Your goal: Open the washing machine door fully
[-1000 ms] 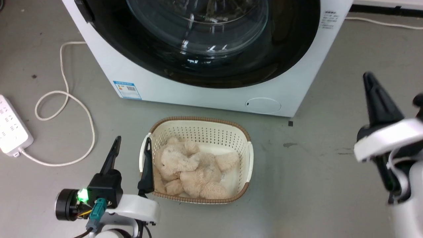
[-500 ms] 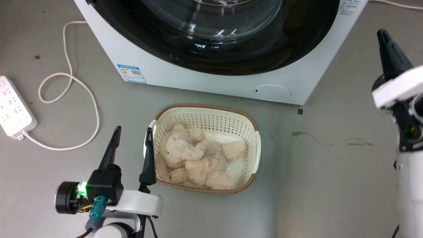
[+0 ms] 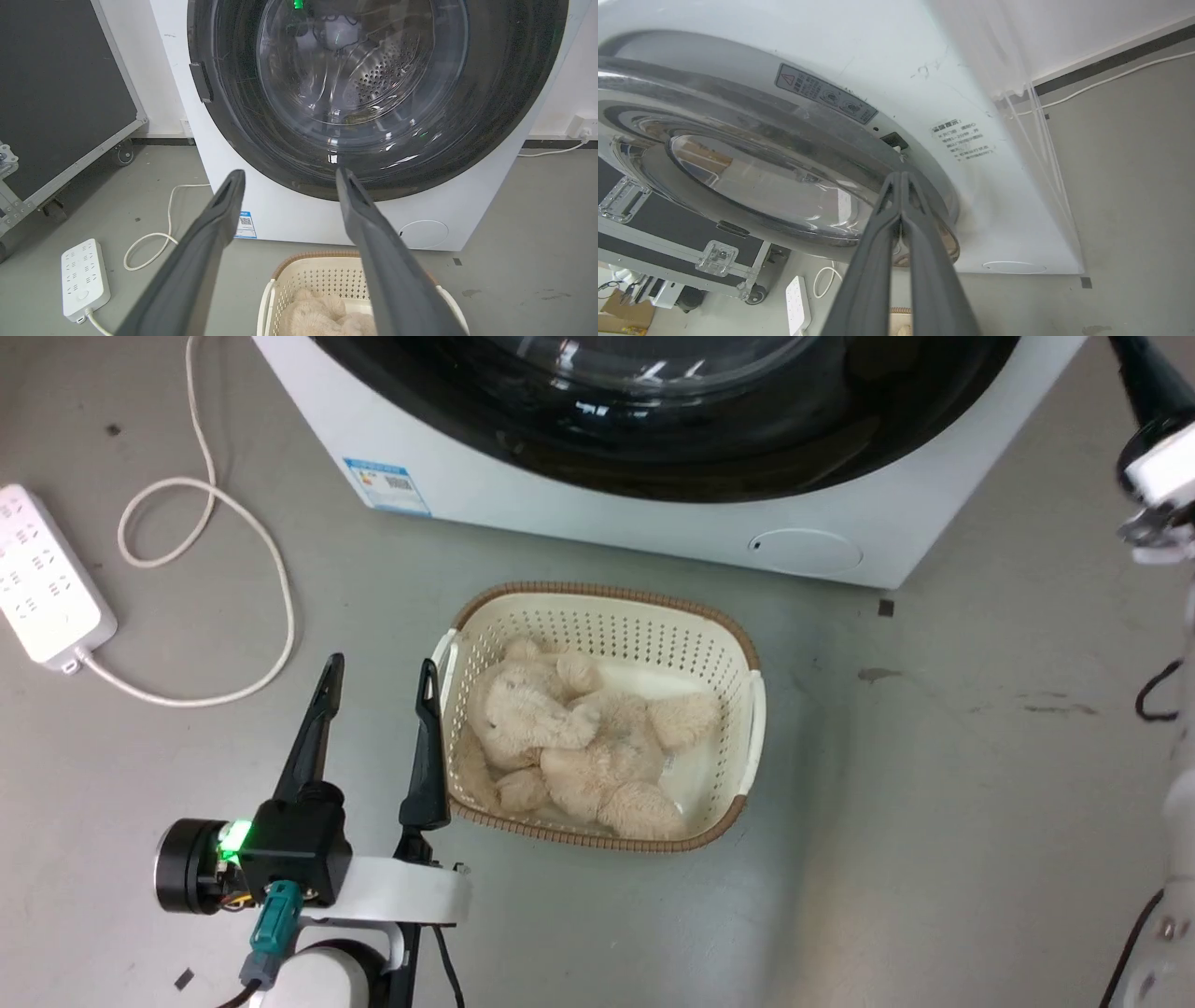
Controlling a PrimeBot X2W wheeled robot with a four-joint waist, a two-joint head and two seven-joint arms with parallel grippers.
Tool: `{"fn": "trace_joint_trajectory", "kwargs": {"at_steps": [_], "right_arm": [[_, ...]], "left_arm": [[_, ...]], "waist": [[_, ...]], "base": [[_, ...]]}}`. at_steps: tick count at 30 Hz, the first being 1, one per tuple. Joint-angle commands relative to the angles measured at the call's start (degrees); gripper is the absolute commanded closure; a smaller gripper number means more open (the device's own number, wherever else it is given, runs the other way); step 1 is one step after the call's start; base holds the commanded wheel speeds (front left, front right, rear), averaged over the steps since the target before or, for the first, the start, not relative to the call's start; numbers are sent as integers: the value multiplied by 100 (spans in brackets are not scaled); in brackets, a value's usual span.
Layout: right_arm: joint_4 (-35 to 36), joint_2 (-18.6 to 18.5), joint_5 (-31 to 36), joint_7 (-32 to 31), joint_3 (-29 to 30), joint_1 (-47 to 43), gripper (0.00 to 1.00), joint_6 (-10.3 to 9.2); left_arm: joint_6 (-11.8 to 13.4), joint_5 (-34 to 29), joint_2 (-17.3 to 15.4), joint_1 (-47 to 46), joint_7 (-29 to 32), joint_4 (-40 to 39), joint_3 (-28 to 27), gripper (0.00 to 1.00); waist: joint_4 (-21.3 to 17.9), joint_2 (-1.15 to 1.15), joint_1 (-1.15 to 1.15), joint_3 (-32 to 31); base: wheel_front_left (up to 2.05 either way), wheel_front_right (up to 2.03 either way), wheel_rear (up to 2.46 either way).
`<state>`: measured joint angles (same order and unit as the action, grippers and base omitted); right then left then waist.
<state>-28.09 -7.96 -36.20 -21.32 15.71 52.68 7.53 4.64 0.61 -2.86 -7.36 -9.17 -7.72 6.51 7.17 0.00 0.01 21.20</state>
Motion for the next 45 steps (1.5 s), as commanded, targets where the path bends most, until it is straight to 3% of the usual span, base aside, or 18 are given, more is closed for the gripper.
{"fn": "trace_joint_trajectory", "kwargs": {"at_steps": [1,8,25,36,45], "right_arm": [[-148,-56,-154,-86,109,273,100,-1],[-1223,-191,-580,-883,653,1307,100,-2],[-2549,-391,-1008,-1857,1167,2873,100,-3],[-3006,-403,-1349,-2576,1403,2528,100,-4],[-2993,96,-1728,-3266,1546,1724,100,-4]], "left_arm": [[43,19,-2,-96,-51,-45,19,0],[107,42,-2,-196,-159,-126,110,0],[281,59,-2,-397,-363,-301,329,0],[377,148,-2,-324,-495,-138,477,0],[284,288,-11,42,-583,184,500,0]], "waist": [[43,0,-1,64],[190,0,-1,324],[419,0,-1,763],[437,0,-1,434],[327,0,-1,-252]], "base": [[0,0,0],[0,0,0],[0,0,0],[0,0,0],[0,0,0]]}}
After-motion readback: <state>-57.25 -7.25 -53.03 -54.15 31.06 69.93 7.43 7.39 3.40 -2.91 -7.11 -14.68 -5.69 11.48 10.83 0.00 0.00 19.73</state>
